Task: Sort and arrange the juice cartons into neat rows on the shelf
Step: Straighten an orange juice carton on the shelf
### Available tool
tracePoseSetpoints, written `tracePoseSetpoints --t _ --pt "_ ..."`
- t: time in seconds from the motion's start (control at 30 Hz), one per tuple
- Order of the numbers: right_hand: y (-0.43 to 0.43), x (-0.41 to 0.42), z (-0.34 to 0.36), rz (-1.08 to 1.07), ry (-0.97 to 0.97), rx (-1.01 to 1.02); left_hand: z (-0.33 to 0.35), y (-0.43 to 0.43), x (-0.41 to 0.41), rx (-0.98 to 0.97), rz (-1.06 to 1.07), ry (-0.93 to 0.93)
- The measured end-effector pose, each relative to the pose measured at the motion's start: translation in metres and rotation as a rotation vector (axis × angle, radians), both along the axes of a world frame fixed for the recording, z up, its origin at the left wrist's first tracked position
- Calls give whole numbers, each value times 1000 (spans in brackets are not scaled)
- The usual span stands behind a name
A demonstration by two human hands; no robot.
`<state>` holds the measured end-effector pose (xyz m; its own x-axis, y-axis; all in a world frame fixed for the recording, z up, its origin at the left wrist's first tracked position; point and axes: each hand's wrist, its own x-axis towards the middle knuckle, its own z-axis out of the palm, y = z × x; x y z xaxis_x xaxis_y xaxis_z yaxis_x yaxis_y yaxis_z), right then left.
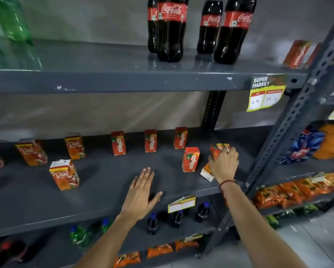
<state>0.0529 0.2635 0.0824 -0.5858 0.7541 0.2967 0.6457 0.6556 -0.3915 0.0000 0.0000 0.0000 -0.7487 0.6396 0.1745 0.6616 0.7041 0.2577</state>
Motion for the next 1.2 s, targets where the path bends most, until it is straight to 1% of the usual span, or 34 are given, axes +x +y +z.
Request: tracePoseSetpoints --t 0.1,0.17,0.23,0.3,0.33,0.4,0.47,0.53,0.57,0.63,0.67,0.7,0.77,0.87,0.93,1.0,1.03,1.13,1.2 --pt "23 -10 4 -66 -127 -97 -12 2 -3 -122 12 -25" --pt "34 -17 6 -64 -190 -161 -17 0 -3 -174 15 17" --pt "38 -22 1 -63 -235 -154 -21 1 -2 -183 13 59" --pt "41 -24 -1 -75 -207 -176 -22 0 -3 -179 15 86" --pt "43 -24 -2 -85 -167 -218 -23 0 -3 -176 16 99" --pt "46 -24 -4 -119 -55 -357 -25 1 -3 -160 18 123" --pt "48 -19 -4 -202 103 -538 -26 1 -4 -163 17 131" --pt "42 -11 -6 -295 327 -781 -27 1 -4 -169 19 136" --pt "35 -6 -8 -298 495 -934 -27 1 -5 -182 20 135" --pt "12 -1 -14 -230 812 -1183 -29 1 -7 -188 13 137" --pt "-1 0 -17 -170 913 -1236 -29 0 -8 -185 5 141" --pt "-14 -1 -20 -103 968 -1251 -29 -1 -9 -187 -4 142" --pt "-43 -6 -23 56 964 -1181 -29 -5 -11 -189 -28 144" --pt "-83 -21 -27 253 802 -938 -27 -10 -13 -170 -47 126" --pt "-104 -34 -29 326 676 -746 -25 -10 -13 -150 -46 113" --pt "-117 -46 -31 344 572 -569 -25 -9 -13 -146 -47 104" --pt "-122 -51 -33 345 528 -520 -25 -9 -13 -146 -47 102" --pt "-129 -59 -46 316 400 -465 -27 -8 -14 -134 -47 103" --pt "-130 -60 -55 270 374 -466 -28 -8 -14 -134 -43 106"
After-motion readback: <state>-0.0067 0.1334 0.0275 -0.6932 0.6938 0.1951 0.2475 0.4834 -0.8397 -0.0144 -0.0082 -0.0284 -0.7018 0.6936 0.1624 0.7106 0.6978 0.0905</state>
